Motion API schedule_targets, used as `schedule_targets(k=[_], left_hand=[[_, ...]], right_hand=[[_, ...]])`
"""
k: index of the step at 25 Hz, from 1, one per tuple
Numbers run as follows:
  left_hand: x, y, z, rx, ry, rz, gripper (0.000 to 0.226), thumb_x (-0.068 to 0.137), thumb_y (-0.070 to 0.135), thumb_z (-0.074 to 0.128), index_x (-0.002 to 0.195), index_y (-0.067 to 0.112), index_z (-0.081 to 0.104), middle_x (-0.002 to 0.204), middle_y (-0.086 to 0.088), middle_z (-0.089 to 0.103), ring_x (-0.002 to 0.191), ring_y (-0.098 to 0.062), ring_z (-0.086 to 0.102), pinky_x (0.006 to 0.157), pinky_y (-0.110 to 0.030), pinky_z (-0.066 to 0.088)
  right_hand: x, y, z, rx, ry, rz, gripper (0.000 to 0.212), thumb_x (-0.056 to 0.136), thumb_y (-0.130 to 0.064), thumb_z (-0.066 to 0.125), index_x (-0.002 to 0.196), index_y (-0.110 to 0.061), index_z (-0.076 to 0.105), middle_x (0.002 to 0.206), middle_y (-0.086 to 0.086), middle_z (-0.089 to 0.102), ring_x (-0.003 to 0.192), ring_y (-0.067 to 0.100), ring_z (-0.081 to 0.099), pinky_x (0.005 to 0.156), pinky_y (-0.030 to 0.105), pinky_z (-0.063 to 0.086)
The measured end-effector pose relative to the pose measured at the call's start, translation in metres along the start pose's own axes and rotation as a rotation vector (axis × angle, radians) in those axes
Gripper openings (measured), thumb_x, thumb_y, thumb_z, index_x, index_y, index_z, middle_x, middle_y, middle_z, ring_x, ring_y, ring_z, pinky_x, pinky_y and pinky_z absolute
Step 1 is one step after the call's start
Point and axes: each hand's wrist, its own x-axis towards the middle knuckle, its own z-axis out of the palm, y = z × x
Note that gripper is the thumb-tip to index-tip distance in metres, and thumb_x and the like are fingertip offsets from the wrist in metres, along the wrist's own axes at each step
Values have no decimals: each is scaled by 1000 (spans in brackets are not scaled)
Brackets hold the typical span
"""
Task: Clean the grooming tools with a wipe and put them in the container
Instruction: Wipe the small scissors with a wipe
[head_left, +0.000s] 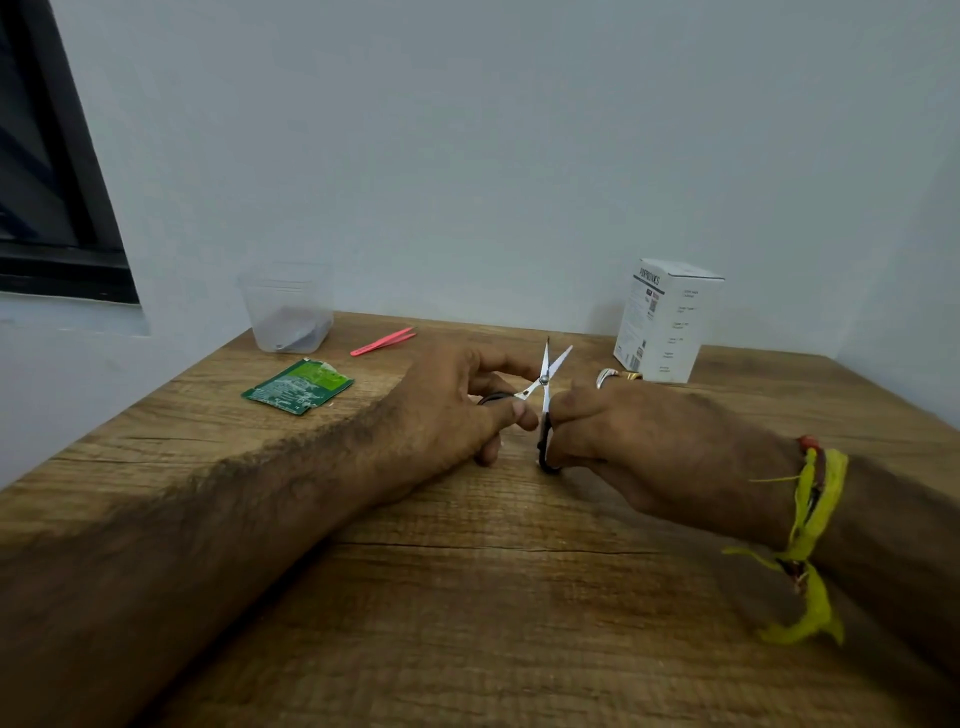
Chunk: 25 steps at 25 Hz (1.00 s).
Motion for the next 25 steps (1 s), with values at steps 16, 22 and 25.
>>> schedule_targets(k=[16, 22, 25], left_hand=[[-3, -3, 5, -120, -46, -46, 19, 80, 17, 80, 99, 17, 77, 87, -10, 78, 36, -9, 49, 45, -21, 44], [-1, 0, 0, -154, -110, -102, 17, 84, 7, 77, 101, 8, 74, 91, -21, 74, 36, -9, 45, 39, -20, 39], [-2, 2, -2, -169, -141, -133, 13, 83, 6, 78, 94, 12, 74, 79, -13, 73, 36, -9, 45, 39, -18, 38]], right_hand=[[0, 1, 10, 230, 88, -107, 17, 92, -9, 65, 102, -17, 75, 116, -4, 67, 105, 17, 62, 85, 39, 51], [-2, 1, 4, -159, 148, -204, 31, 77, 7, 71, 99, -15, 75, 105, 5, 70, 83, 32, 65, 60, 48, 55], [-2, -2, 1, -222, 200, -257, 37, 65, 10, 79, 94, -13, 76, 99, 6, 71, 77, 29, 66, 52, 42, 55]])
